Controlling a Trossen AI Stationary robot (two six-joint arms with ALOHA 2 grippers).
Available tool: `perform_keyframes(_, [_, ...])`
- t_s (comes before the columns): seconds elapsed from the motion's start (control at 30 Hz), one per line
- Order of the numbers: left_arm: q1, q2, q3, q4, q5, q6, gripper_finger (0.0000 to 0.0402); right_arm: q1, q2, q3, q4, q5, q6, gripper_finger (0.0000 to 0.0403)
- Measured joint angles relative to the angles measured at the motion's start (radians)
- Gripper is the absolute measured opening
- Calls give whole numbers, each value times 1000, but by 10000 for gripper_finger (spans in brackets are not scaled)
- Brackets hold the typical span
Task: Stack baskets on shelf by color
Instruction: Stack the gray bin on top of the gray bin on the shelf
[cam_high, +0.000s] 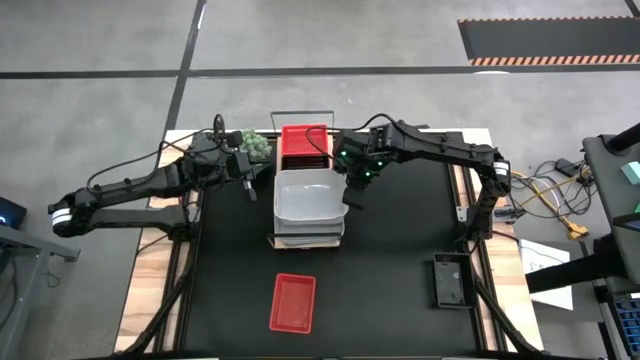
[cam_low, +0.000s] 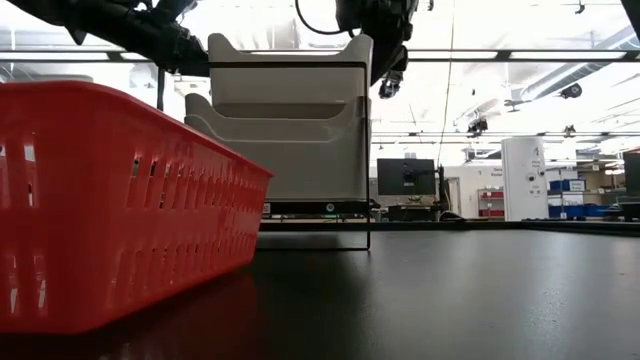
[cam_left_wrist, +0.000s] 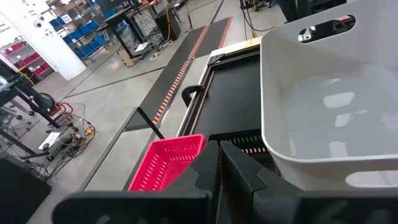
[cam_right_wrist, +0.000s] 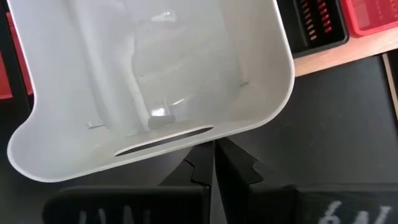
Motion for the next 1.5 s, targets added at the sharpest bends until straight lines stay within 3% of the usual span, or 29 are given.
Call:
perform_keyframes(0.47, [0, 0, 0, 0, 0, 21, 0, -1, 0, 0, -44, 12, -24, 8])
perform_keyframes(0.73, [0, 0, -2, 1, 0, 23, 0, -13, 0, -1, -83, 148, -66, 8])
perform_keyframes(1.37, [0, 0, -53, 2, 0, 105, 0, -40, 1, -1, 77, 135, -185, 8])
perform_keyframes(1.5, [0, 0, -53, 2, 42, 105, 0, -39, 1, -1, 76, 125, -185, 9])
